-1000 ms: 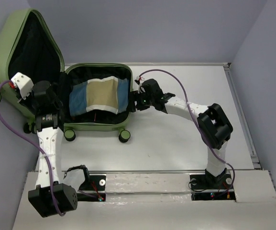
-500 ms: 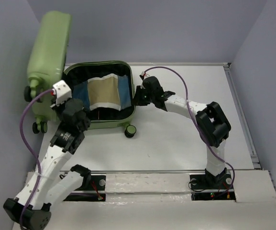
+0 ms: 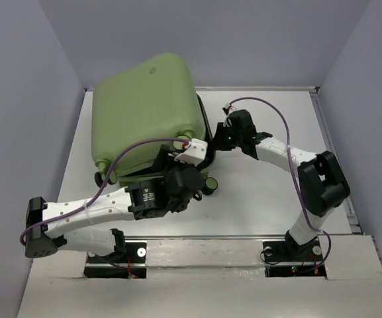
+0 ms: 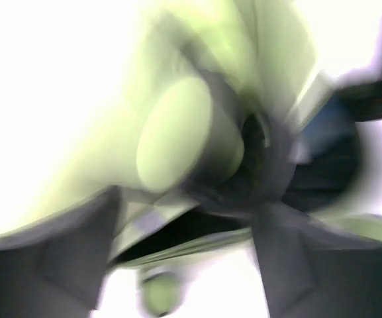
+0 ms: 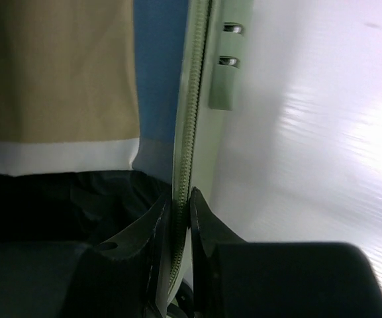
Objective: Pack the luggage
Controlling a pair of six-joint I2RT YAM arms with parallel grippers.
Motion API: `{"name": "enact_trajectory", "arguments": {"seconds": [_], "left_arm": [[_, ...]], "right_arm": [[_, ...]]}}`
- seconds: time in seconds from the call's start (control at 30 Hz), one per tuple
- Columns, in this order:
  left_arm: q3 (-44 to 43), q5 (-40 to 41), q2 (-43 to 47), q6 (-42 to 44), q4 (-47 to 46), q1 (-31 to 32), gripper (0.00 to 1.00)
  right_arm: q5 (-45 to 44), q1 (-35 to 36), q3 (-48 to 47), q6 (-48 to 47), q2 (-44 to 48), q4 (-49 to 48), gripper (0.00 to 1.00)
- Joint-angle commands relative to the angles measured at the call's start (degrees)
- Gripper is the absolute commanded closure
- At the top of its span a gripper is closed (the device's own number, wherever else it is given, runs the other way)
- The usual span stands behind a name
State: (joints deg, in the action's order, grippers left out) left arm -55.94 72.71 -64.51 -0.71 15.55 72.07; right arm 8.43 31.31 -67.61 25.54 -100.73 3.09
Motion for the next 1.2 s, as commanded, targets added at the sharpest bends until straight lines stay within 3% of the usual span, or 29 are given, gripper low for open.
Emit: {"name": "enact_trajectory", "arguments": {"seconds": [0.0, 0.13, 0.2, 0.3, 0.37, 0.4, 0.43, 0.53, 0.6, 0.63, 0.67, 0.7, 0.8, 0.9, 0.97, 1.03, 1.17], "left_arm": [[-13.91, -22.12, 0.44, -6.42, -15.2, 5.61, 0.01], [-22.18, -32.61, -2.1, -3.68, -19.59, 6.85, 0.01], [-28.41, -36.48, -4.74, -1.75, -20.12, 6.77, 0.01], [-39.04, -35.61, -10.09, 0.45, -15.83, 4.76, 0.01], [-45.38, -40.67, -13.61, -1.47, -10.56, -3.22, 0.01], [-46.7, -44.11, -14.41, -3.05, -9.5, -7.0, 0.01], [-48.98, -47.36, -15.98, -6.11, -7.75, -15.04, 0.01], [-51.01, -53.52, -18.62, -8.25, -7.47, -25.81, 0.01], [-54.44, -54.77, -22.22, -9.92, -6.06, -34.43, 0.01], [-56.36, -57.13, -24.93, -10.19, -5.71, -36.98, 0.01], [-57.6, -59.15, -26.53, -11.23, -5.27, -39.79, 0.01], [-59.09, -64.04, -28.2, -12.37, -4.75, -45.56, 0.01], [-66.82, -69.18, -36.54, -14.76, -1.85, -52.72, 0.01], [-79.28, -75.14, -47.26, -13.97, 3.42, -59.31, 0.01], [-88.09, -79.27, -55.17, -14.23, 6.33, -63.45, 0.01], [-90.04, -82.1, -58.78, -14.93, 5.72, -66.0, 0.01], [-85.05, -88.17, -63.88, -16.17, -1.91, -70.48, 0.01]], "right_arm": [[2.04, -8.36, 4.24, -5.94, 5.18, 0.59, 0.93], [2.03, -14.25, 5.21, -5.77, 7.12, 2.44, 0.74], [2.12, -17.84, 4.69, -5.68, 8.69, 4.37, 0.6], [-0.68, -20.05, 3.81, -6.29, 12.56, 7.45, 0.46], [-4.1, -20.06, 1.89, -7.51, 17.3, 10.52, 0.34], [-3.94, -20.06, 1.87, -7.96, 18.8, 11.31, 0.34], [-3.16, -20.06, 0.83, -8.48, 21.86, 12.28, 0.32], [-2.8, -20.06, -1.11, -8.93, 26.09, 14.04, 0.31], [0.96, -20.06, -1.29, -9.02, 30.05, 14.66, 0.46], [2.54, -19.45, -0.94, -8.76, 31.37, 14.75, 0.71], [4.82, -16.92, -0.68, -8.23, 33.73, 14.66, 0.86], [5.37, -14.63, -0.24, -8.4, 34.89, 14.57, 0.93], [4.94, -5.24, 2.12, -10.15, 37.53, 14.66, 0.93], [5.72, 8.81, 5.9, -10.6, 39.37, 14.84, 0.93], [4.33, 12.44, 8.71, -10.08, 39.38, 15.36, 0.93], [4.4, 15.35, 10.22, -9.63, 38.24, 15.8, 0.93], [0.91, 16.5, 12.68, -8.05, 35.53, 15.8, 0.93]]}}
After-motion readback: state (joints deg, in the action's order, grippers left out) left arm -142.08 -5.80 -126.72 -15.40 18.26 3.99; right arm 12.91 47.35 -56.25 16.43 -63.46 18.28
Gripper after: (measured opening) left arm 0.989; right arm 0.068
